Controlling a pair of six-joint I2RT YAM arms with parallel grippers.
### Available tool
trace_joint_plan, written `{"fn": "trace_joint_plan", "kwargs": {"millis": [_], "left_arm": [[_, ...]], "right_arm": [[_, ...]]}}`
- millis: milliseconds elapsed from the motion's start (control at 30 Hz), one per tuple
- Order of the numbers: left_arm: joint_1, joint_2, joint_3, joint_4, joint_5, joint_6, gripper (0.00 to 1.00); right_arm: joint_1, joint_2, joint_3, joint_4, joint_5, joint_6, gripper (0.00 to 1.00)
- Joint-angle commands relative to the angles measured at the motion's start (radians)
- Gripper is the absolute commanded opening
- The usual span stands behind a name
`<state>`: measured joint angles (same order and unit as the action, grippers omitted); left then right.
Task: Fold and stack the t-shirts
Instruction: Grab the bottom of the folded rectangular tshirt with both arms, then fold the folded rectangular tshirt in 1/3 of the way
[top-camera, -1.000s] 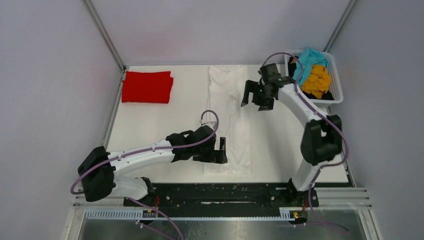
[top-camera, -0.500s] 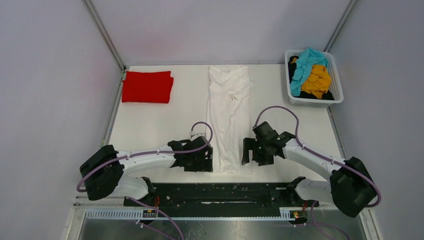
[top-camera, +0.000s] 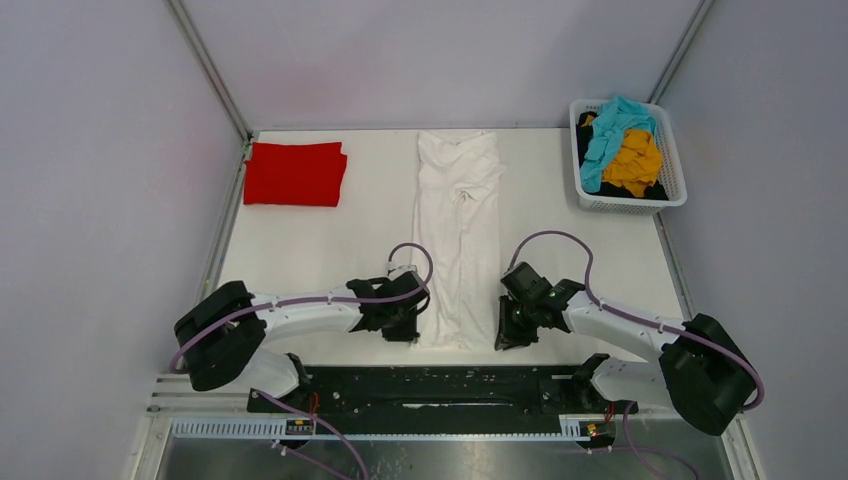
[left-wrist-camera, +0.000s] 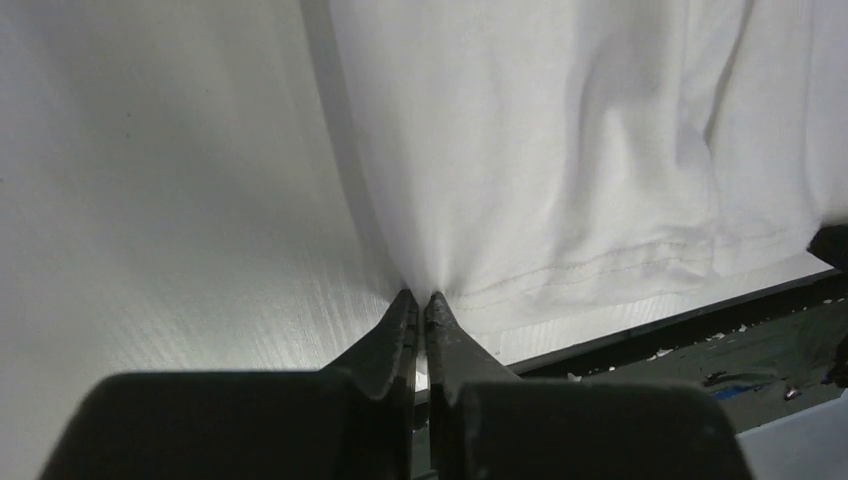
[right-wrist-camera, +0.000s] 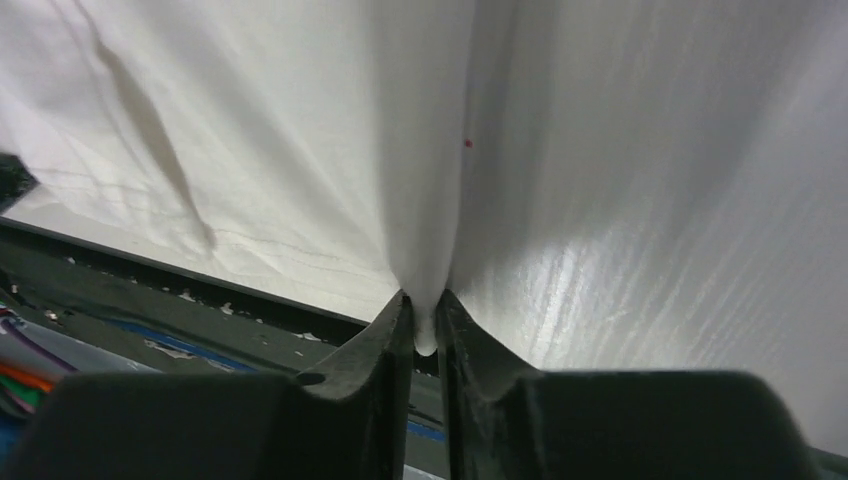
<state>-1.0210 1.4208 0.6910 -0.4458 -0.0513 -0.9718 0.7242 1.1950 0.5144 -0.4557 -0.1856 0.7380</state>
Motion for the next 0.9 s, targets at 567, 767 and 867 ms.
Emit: {"fn": "trace_joint_plan", "kwargs": {"millis": [567,767,867], "left_arm": [[-0.055,-0.25,-0.059,-0.099,0.03,-0.021,0.0],[-0.03,-0.195,0.119,-0.165,-0.098,0.03,0.0],[0.023,-0.146,0.171,-0.149,-0.09,0.049,0.0]], "right_arm": [[0.015,-0.322,-0.117,0.042,-0.164,0.104,0.0],[0.008,-0.254,-0.025,0.109,-0.11,0.079,0.0],[-0.027,-0.205,0.036,0.137,-0.093,0.055,0.0]]}}
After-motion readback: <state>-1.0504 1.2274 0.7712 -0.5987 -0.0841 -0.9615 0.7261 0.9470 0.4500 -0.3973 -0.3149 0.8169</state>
